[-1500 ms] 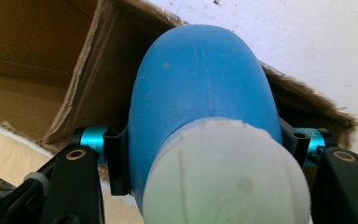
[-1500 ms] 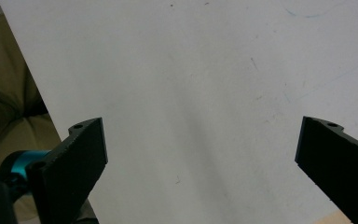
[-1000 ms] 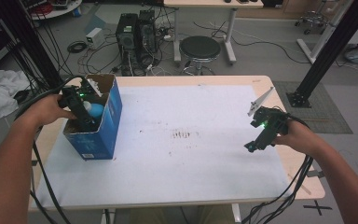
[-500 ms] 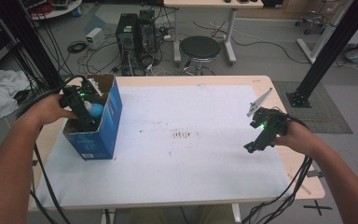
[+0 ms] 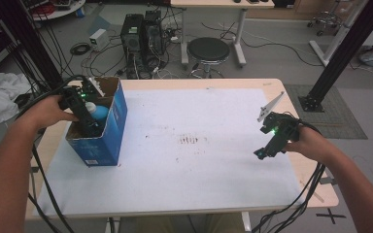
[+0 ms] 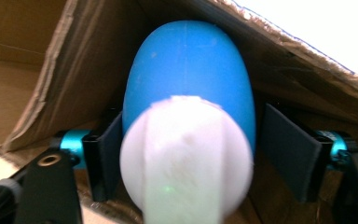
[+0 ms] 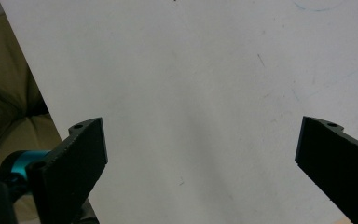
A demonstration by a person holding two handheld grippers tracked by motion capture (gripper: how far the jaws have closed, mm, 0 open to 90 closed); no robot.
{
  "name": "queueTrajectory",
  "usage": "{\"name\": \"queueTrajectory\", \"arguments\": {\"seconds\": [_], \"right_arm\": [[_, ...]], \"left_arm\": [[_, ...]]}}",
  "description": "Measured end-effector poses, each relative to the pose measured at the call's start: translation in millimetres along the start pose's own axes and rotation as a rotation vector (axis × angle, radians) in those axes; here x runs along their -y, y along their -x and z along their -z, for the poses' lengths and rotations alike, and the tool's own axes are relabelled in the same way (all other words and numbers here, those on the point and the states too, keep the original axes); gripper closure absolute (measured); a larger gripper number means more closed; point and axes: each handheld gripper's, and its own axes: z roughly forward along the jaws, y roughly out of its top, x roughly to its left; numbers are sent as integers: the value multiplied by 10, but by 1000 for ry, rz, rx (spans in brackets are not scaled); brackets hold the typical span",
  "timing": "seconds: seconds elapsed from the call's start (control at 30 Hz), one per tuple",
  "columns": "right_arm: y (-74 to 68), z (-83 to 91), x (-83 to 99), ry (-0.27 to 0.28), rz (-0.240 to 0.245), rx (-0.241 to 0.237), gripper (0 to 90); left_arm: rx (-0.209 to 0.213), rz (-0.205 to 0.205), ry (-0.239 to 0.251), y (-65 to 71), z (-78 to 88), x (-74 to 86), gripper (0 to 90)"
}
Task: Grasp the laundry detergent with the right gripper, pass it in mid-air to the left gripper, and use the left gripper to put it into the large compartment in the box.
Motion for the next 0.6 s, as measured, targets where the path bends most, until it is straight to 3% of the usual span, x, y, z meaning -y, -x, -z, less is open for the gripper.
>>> {"name": "queueTrajectory", "arguments": {"seconds": [0.47,0.6], "right_arm": [[-19,26,19,13,0,5,12],[-20,41,25,22,-4,5,12]], "left_arm": [[-42,10,73,46,393,-19,257],[-54,37,106,87,535,-63,257]]}}
